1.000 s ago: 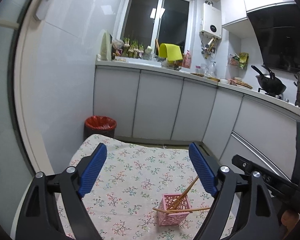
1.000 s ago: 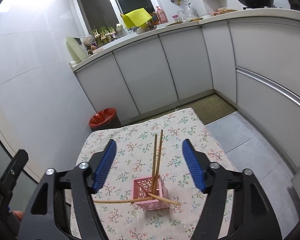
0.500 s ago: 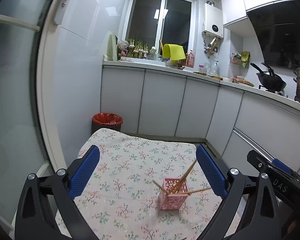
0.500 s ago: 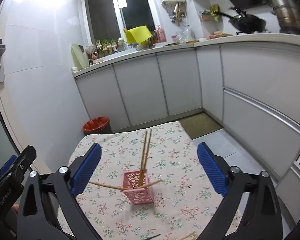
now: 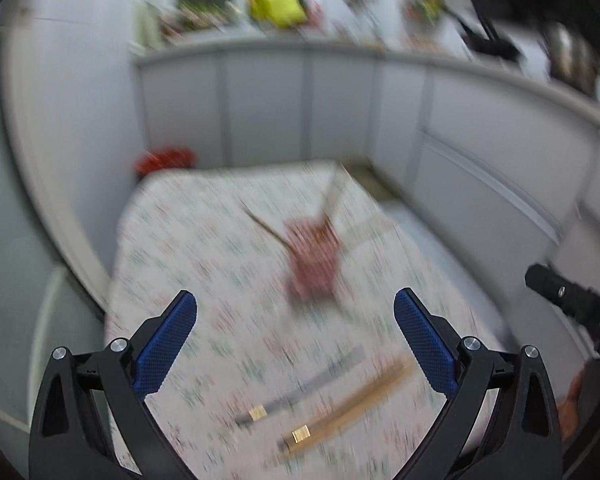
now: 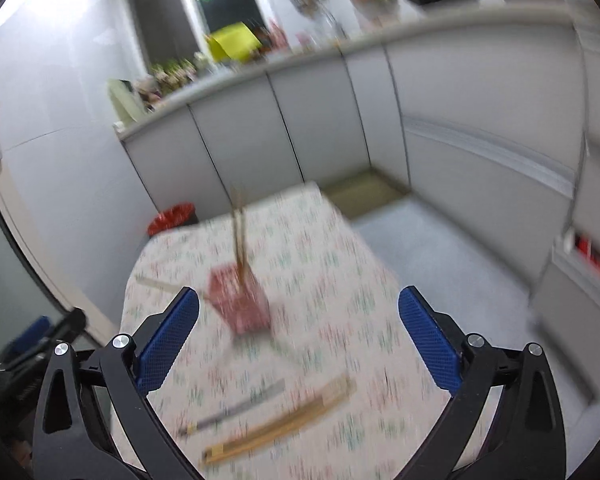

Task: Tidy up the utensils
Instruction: 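Move the open left tool back down to the chopstick pile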

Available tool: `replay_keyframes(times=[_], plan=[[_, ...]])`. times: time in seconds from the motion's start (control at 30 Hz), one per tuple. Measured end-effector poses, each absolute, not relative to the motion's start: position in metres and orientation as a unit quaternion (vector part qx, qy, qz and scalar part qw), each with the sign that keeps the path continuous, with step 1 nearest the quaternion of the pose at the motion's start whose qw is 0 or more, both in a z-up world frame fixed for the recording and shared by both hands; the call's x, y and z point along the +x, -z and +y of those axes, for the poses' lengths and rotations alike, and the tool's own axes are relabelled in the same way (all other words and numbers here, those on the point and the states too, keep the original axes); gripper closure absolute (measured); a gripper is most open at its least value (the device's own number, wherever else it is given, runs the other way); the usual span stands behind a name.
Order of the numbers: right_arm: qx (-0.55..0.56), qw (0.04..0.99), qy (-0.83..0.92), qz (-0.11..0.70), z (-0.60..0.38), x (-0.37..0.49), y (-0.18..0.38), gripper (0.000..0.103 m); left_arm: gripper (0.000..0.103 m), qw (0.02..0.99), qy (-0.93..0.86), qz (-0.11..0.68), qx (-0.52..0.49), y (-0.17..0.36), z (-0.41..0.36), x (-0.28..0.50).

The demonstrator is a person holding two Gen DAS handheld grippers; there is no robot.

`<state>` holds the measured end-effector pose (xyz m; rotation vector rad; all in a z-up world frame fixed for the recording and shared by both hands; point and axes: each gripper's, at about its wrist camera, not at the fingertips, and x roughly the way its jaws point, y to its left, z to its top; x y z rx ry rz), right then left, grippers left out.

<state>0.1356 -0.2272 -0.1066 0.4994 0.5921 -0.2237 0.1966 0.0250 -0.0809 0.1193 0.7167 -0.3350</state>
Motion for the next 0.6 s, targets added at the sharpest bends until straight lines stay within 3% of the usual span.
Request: replay_keyframes(times=[0.3, 0.43, 0.6], plan=[[0.345, 0.852, 0.116, 0.377, -0.288, 0.098, 0.192, 0.007, 0.007, 0.829, 0.263, 0.471, 0.146, 0.154, -0.05, 0.2], [0.386, 0.843, 0.091, 0.364, -0.303, 0.093, 0.2, 0.007, 0.008, 0.777, 0.288, 0.521, 0.203, 0.186, -0.098, 0.217], [0.395, 0.849, 0.067, 0.345, -0.313, 0.092, 0.205, 0.007, 0.029, 0.725, 0.283, 0.576, 0.251, 0.229, -0.148, 0.245]])
